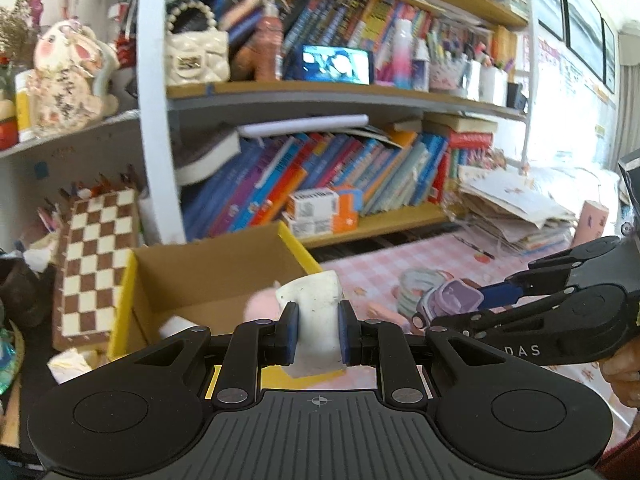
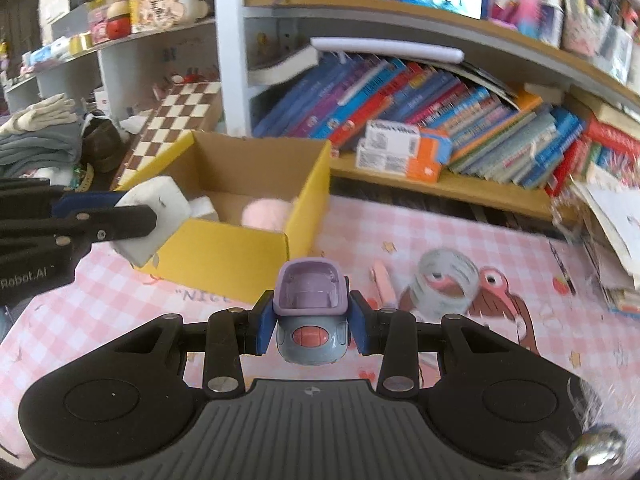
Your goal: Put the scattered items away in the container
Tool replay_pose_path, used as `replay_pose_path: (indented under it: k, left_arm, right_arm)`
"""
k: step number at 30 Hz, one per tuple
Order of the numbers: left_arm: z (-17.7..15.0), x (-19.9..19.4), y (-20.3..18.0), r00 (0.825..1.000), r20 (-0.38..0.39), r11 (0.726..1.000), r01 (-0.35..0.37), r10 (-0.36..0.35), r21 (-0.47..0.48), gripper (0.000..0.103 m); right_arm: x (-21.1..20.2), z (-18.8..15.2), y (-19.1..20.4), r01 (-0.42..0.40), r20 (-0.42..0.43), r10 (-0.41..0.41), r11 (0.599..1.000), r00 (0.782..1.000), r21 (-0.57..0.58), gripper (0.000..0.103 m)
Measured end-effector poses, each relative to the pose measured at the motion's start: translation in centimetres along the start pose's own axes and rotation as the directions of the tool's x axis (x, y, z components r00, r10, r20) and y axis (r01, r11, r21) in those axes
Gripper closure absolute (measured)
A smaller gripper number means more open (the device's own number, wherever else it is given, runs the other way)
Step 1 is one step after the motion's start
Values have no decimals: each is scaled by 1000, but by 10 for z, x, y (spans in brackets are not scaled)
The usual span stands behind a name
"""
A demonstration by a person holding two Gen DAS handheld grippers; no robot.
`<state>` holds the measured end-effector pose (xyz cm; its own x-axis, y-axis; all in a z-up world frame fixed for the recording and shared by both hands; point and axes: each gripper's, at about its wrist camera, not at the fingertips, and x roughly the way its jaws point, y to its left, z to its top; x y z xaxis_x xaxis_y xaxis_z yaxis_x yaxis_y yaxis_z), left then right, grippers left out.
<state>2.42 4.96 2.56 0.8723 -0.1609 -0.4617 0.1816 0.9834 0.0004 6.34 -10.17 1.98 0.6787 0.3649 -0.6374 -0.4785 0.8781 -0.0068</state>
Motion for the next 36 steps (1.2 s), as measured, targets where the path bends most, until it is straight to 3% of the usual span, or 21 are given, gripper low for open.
replay_pose_path:
  k: [20, 36]
  left_arm:
    - [41, 16, 60, 991, 118, 998, -69, 70, -11, 84]
    - [29, 81, 95, 994, 11, 993, -103, 104, -64, 84]
  right_arm:
    - [34, 86, 31, -57, 85, 68, 990, 994, -127, 67]
    - [101, 106, 39, -113, 22, 117, 984, 993, -138, 67]
